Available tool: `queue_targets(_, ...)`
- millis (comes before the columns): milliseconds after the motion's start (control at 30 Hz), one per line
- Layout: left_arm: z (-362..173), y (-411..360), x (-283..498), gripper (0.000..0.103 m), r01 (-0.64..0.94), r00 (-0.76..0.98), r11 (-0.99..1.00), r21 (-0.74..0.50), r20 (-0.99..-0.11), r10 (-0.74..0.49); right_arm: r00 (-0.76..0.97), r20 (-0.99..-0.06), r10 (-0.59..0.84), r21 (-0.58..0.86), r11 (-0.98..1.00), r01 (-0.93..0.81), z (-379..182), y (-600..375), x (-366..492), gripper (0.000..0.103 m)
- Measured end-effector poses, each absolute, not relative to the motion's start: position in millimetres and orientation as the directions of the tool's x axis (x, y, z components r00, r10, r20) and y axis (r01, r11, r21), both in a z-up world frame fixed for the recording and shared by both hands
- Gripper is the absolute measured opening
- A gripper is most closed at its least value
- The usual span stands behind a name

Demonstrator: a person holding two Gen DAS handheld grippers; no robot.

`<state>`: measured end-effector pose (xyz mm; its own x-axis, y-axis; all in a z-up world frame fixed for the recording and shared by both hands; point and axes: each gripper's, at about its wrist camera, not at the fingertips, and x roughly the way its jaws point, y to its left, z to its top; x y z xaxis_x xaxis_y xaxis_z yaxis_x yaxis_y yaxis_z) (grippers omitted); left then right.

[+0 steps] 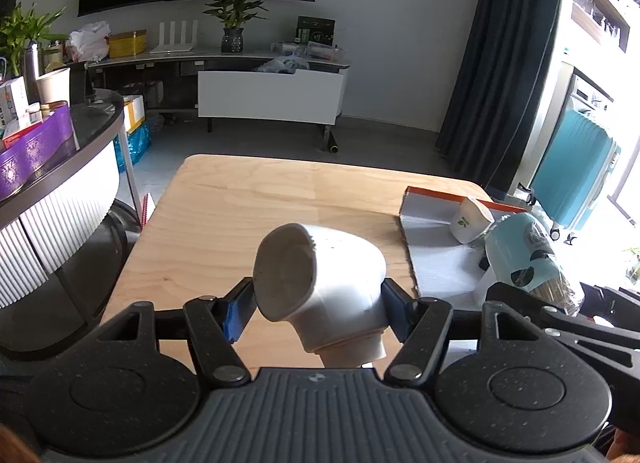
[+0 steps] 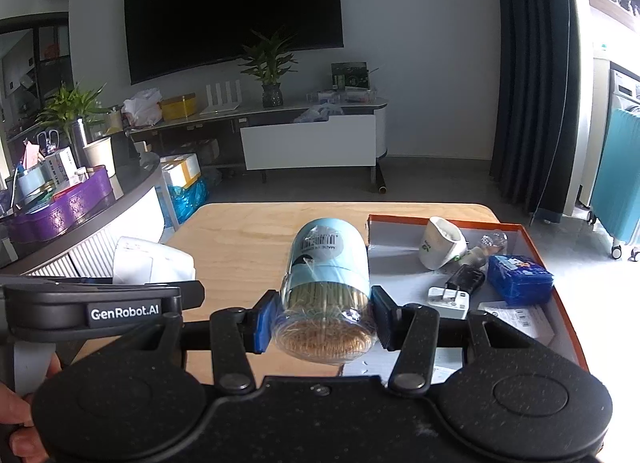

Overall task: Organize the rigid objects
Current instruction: 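Carry the white device with left tool while right carries the toothpick jar to the tray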

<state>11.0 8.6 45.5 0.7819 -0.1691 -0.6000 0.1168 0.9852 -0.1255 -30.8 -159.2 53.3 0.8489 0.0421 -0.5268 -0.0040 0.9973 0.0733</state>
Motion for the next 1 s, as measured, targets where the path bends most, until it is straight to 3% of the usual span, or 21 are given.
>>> queue_targets(1000,60,-46,16,0.068,0.253,0.753,0.957,-0.143,-0.592,-0.288,0.861,-0.503,-0.080,0.073,0.988,0.135,66,-210,-47,0.059)
